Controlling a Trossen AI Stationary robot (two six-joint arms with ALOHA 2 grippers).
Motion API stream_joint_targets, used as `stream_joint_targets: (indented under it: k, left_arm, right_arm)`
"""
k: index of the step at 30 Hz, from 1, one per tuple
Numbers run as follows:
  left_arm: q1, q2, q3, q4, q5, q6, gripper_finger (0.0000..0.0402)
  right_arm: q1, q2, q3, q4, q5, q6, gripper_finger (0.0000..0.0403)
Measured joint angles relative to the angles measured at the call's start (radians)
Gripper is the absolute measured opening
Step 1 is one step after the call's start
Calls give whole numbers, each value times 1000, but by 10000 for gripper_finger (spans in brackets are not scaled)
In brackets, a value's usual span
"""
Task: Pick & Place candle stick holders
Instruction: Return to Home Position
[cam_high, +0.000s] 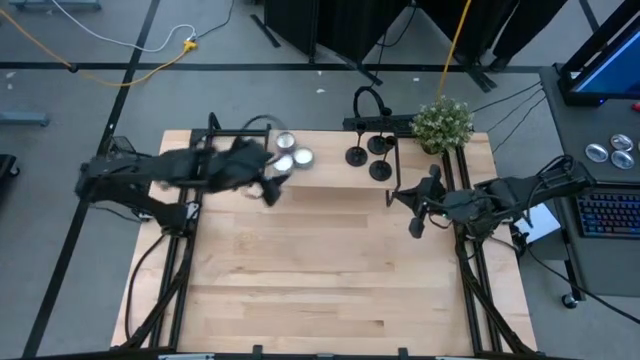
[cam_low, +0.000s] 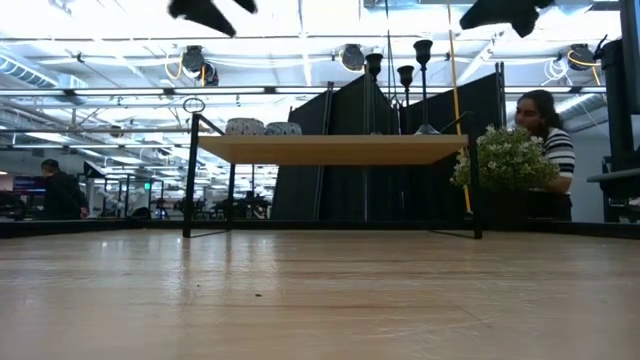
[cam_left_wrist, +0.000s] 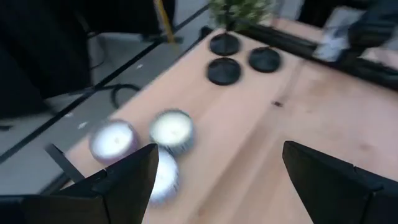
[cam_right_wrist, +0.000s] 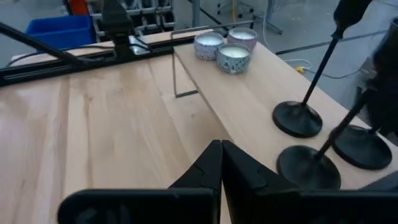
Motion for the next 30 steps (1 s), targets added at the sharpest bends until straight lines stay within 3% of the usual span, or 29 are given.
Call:
stream_joint_targets:
  k: [4, 11, 14, 20, 30]
  left_arm:
    - [-99, -202, -202, 102, -33, -51, 351]
    - [-317, -492, -479, 135, -307, -245, 351]
    - [-395, -577, -566, 136, -366, -304, 351]
    - [-515, -673, -682, 135, -440, -381, 351]
    - [-639, -698, -798, 128, -595, -513, 351]
  right_arm:
    - [0, -58, 0, -87, -33, 14, 0]
    - [0, -133, 0, -219, -67, 128, 0]
    - [0, -152, 0, -222, -94, 136, 1]
    - [1, -196, -49, -136, -359, 98, 11]
    - [1, -387, -355, 107, -589, 216, 18]
